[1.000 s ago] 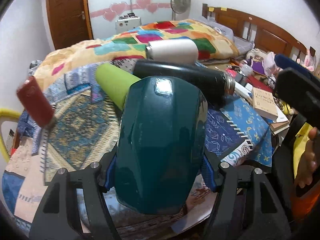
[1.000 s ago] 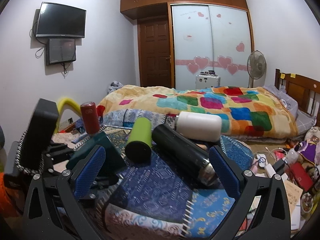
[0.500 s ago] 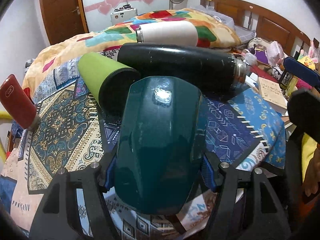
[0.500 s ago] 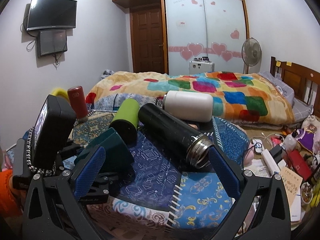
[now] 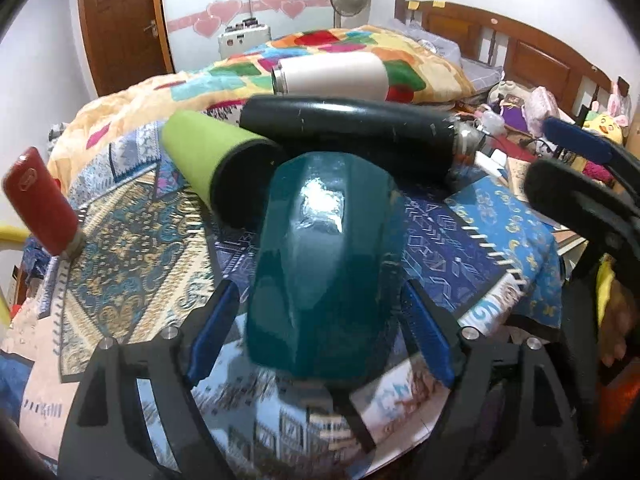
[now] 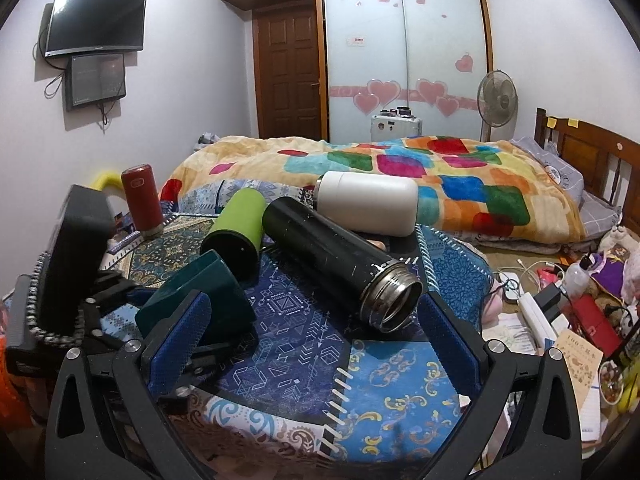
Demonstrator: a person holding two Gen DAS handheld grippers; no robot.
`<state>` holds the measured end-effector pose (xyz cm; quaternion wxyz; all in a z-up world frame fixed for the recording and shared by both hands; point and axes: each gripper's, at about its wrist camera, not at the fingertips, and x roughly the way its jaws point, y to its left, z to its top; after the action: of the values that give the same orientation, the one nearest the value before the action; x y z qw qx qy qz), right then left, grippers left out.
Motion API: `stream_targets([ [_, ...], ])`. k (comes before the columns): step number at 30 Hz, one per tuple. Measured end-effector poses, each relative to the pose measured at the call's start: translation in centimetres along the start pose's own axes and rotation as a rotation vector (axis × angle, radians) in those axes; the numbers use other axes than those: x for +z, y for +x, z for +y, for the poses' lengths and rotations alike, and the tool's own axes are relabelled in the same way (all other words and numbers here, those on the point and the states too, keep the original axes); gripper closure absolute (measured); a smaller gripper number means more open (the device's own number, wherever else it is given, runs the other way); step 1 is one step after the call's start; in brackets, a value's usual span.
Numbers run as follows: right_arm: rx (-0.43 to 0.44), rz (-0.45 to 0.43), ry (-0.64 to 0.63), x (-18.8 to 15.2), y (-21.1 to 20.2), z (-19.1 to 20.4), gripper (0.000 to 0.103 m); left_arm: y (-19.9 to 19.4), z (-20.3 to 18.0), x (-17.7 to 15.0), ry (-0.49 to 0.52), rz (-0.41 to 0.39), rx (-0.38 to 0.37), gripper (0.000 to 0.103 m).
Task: Flip cup upright
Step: 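Lift the dark green mug with the left tool toward the right tool, then grasp the mug with the right tool while the left tool releases it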
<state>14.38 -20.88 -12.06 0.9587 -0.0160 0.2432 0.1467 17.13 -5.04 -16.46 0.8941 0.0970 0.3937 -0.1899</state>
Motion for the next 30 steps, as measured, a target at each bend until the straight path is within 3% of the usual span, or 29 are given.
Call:
stream_targets([
  [5, -0.007, 0.011, 0.004, -0.1, 0.6, -0.1, 0.0, -3.5, 1.7, -0.5, -0.038, -0.071, 0.047, 0.015],
  [8, -0.004, 0.04, 0.015, -0.6, 1.6, -0.1, 0.0, -4.9, 3.5, -0.8, -0.06, -0.121, 0.124, 0.006],
  [15, 0.008, 0.107, 0.009, -1.7, 3.7, 0.4, 0.0, -2.8, 6.2, -1.2, -0.12, -0.092, 0.181, 0.004],
  [22, 0.009, 0.125, -0.006, -1.6, 4.8, 1.0, 0.0, -1.6, 7.6, -2.0, -0.167, -0.073, 0.133, 0.004],
  [30, -0.006, 0.114, -0.034, -0.8, 5.4, 1.5, 0.0, -1.8, 6.0, -2.5, -0.144, -0.073, 0.1, 0.004],
])
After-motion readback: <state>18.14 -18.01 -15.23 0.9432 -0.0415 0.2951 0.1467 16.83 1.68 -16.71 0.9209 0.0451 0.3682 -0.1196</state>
